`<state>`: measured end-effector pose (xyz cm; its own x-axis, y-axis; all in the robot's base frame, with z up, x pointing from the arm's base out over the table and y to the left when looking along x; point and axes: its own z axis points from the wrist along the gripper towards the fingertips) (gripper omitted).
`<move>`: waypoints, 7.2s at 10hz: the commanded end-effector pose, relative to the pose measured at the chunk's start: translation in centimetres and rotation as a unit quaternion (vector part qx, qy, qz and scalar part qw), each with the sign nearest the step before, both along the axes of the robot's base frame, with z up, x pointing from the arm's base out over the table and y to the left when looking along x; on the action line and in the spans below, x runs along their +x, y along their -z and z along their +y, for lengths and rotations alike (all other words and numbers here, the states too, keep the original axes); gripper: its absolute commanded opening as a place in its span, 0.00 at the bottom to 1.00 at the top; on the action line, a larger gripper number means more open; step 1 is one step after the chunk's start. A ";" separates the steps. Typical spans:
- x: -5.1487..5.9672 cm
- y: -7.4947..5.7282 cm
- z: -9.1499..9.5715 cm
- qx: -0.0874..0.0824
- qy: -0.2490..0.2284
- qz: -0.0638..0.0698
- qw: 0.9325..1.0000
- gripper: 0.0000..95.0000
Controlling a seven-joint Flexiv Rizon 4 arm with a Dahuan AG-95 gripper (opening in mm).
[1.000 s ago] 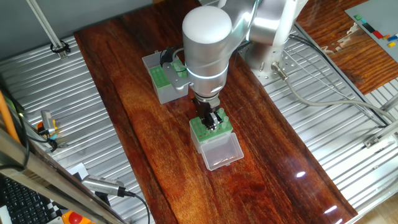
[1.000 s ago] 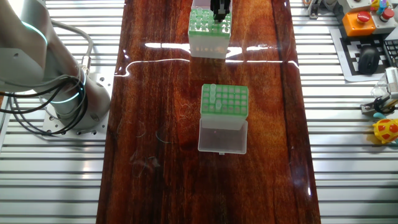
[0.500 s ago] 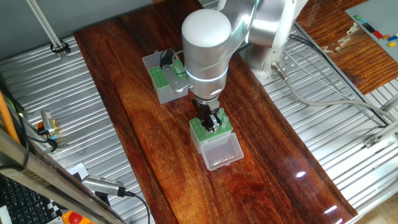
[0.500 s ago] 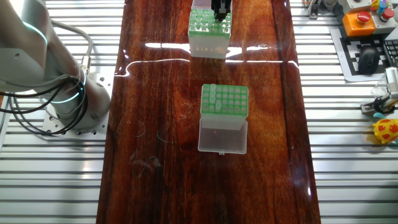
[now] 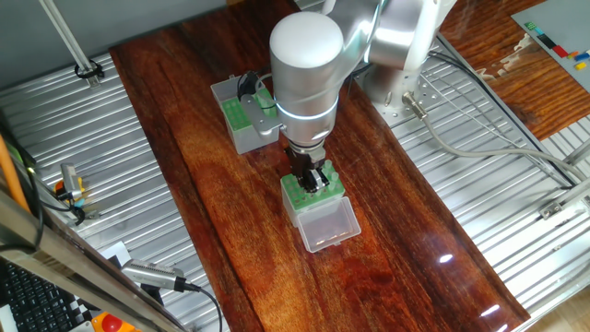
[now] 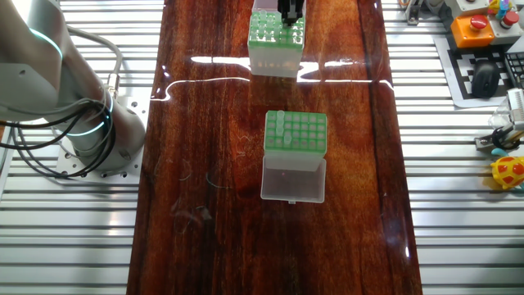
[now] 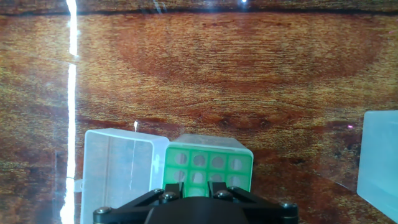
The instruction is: Transfer all large pipette tips from one holder to another
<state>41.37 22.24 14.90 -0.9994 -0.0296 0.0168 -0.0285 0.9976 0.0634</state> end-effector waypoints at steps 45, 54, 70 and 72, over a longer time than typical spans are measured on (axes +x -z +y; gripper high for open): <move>-1.2 -10.8 -1.3 0.001 -0.048 0.006 0.999 0.00; -1.0 -10.7 -1.5 -0.012 -0.091 0.000 0.996 0.00; -1.7 -12.4 -1.6 -0.017 -0.124 0.000 0.992 0.00; -1.7 -12.6 -1.5 -0.017 -0.131 -0.001 0.991 0.00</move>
